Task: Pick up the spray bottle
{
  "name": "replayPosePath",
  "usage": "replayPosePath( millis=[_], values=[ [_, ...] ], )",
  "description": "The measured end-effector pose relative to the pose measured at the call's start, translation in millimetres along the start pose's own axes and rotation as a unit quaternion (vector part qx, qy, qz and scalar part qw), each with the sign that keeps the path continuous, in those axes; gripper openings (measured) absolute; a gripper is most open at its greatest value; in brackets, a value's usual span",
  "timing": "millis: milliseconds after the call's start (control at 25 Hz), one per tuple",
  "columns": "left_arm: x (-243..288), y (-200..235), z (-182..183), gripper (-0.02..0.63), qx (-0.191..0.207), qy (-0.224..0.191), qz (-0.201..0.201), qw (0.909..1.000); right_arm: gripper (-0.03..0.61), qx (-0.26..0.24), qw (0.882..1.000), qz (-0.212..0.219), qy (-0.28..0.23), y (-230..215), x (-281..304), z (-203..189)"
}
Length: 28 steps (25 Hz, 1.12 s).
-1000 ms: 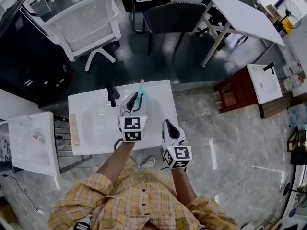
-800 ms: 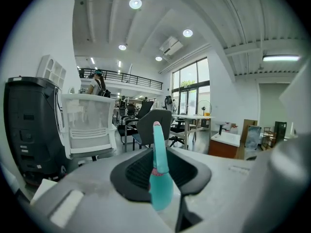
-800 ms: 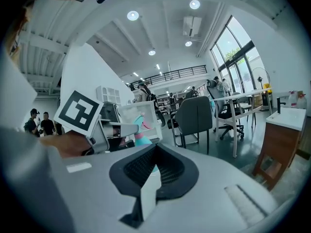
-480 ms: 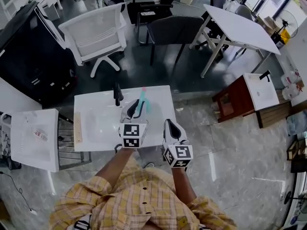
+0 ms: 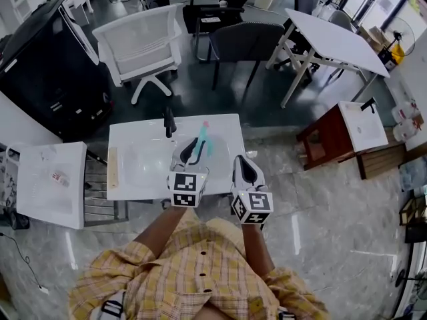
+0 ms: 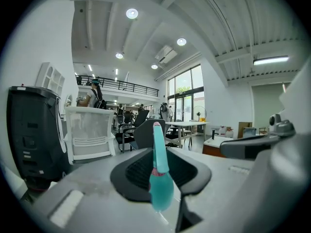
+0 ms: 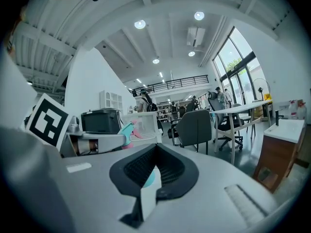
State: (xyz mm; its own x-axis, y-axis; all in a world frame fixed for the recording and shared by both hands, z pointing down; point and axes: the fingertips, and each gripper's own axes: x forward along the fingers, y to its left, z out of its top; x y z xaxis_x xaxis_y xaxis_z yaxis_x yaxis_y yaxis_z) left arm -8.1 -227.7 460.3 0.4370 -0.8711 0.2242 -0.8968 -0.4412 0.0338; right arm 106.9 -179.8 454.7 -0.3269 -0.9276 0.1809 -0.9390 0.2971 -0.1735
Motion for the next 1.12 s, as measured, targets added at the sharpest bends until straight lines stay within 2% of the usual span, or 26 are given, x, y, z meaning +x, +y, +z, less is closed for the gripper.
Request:
replayPosePath(
  millis=[280, 720, 1120],
  values=[
    [-18, -6, 3, 0.083, 0.019, -0.008, -0.009, 0.9997, -0.002, -0.002, 1.0, -0.003, -0.012, 6, -6, 8],
    [-31, -13, 6, 0.084, 0.021, -0.021, -0.017, 0.9994, -0.002, -0.004, 1.0, -0.01, -0.02, 3, -7, 13],
    [-33, -5, 12, 0.084, 0.023, -0.027, -0.007, 0.9994, -0.002, -0.005, 1.0, -0.013, -0.026, 2, -1, 16]
  ],
)
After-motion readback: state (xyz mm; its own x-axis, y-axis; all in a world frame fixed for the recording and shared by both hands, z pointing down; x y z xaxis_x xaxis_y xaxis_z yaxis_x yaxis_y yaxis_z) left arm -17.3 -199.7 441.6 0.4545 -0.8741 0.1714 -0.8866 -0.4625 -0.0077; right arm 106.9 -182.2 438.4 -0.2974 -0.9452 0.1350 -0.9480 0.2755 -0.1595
